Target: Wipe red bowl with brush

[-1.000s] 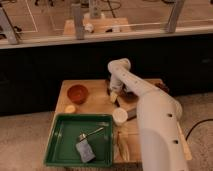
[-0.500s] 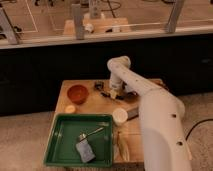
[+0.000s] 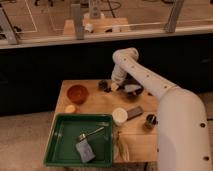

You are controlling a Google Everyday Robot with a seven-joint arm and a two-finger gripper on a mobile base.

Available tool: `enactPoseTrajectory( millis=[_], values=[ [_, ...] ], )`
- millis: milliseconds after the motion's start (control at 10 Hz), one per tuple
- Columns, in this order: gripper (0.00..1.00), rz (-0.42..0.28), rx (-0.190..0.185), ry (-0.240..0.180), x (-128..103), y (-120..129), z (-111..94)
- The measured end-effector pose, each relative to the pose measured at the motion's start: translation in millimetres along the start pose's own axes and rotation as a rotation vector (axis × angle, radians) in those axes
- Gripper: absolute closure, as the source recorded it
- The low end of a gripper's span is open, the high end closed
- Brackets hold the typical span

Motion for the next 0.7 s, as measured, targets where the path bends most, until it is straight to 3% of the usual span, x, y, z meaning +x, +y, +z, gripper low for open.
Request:
enactPoseTrajectory(
  millis=[200, 700],
  values=[
    [1.0, -0.02, 0.016, -0.039, -4.7, -0.9, -14.9],
    [1.0, -0.052, 0.016, -0.059, -11.7, 0.1, -15.3]
  ],
)
